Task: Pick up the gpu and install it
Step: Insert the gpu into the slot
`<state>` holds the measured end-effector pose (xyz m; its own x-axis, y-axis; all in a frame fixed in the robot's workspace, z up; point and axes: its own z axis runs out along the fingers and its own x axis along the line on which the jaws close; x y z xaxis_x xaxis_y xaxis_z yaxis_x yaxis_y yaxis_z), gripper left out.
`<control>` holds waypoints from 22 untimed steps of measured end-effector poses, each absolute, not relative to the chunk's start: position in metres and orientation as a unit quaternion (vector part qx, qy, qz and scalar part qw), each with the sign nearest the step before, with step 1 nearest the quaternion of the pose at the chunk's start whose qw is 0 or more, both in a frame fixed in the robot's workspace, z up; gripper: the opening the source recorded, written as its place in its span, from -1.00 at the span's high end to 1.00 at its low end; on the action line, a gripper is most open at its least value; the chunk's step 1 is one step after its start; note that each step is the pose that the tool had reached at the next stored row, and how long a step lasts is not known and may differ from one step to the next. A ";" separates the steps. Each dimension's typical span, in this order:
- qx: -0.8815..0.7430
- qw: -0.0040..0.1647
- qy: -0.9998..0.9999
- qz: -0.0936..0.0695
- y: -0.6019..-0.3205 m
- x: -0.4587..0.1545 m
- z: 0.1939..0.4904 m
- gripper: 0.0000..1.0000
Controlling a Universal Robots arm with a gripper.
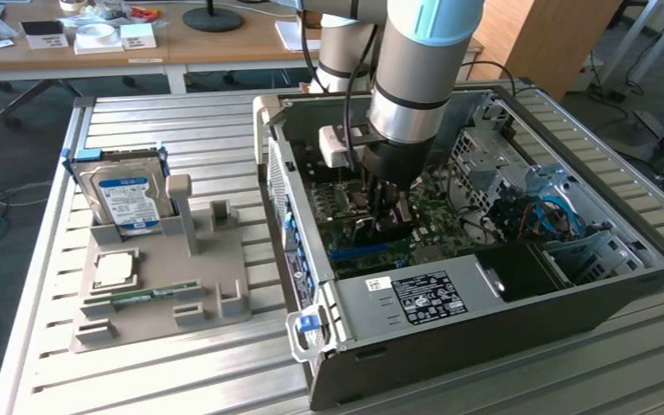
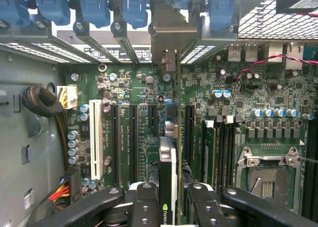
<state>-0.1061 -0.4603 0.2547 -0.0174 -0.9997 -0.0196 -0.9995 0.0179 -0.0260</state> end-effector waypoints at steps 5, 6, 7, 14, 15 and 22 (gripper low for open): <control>-0.699 0.016 0.715 -0.003 -0.460 -0.106 0.253 0.47; -0.699 0.016 0.715 -0.003 -0.460 -0.106 0.253 0.47; -0.698 0.016 0.716 -0.003 -0.460 -0.106 0.253 0.47; -0.697 0.015 0.717 -0.003 -0.460 -0.106 0.253 0.47; -0.697 0.015 0.717 -0.002 -0.460 -0.106 0.253 0.47; -0.694 0.013 0.720 0.000 -0.460 -0.105 0.253 0.47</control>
<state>-0.1048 -0.4603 0.2527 -0.0362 -0.9992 -0.0181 -0.9992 0.0366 -0.0185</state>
